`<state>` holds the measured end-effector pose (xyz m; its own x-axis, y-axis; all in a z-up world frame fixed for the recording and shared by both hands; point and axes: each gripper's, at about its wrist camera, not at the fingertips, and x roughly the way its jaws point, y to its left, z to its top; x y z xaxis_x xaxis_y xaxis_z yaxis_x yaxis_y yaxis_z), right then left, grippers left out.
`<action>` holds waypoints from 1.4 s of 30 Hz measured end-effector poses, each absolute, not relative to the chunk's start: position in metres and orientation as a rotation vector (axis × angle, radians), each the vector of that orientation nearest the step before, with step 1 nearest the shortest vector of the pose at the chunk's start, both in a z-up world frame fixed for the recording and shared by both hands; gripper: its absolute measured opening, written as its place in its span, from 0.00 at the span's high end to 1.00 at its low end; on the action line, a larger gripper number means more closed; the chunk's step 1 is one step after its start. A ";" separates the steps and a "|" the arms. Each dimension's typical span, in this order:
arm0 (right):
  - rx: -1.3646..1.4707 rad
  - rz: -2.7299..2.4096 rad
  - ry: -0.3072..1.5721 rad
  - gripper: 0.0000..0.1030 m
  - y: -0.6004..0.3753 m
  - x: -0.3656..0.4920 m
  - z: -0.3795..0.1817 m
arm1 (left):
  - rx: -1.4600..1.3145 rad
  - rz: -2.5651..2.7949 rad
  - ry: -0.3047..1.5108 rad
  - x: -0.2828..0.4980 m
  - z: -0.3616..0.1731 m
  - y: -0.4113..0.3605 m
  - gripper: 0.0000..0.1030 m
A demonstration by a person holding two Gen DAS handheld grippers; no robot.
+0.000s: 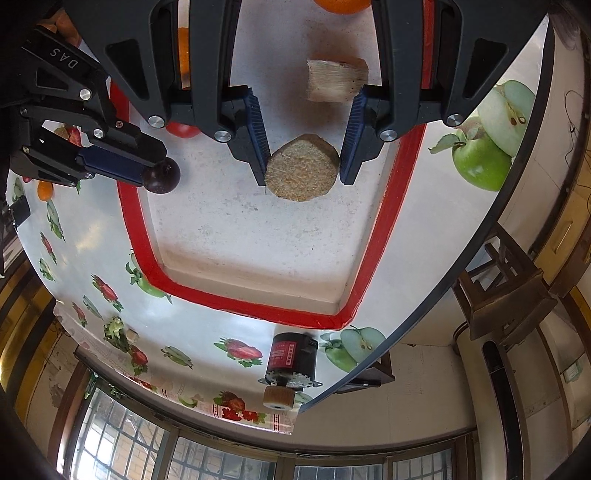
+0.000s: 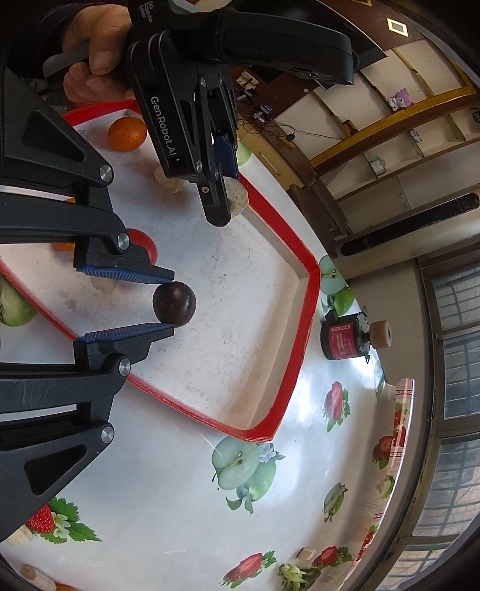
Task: Organize fruits
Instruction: 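Lower the plum and cube into the tray and open both grippers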
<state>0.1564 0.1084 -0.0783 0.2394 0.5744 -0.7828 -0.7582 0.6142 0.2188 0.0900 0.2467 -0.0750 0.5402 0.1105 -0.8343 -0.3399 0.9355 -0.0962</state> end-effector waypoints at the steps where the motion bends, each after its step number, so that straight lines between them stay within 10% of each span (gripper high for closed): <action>1: -0.229 0.921 0.965 0.78 0.110 0.157 -0.080 | -0.259 0.274 0.971 0.090 -0.077 0.247 0.65; 15: -0.230 0.911 0.944 0.54 0.105 0.154 -0.079 | -0.315 0.340 1.005 0.083 -0.080 0.256 0.44; 42: 0.036 0.746 0.849 0.47 -0.062 0.127 -0.030 | -0.242 0.260 0.890 0.059 -0.035 0.170 0.41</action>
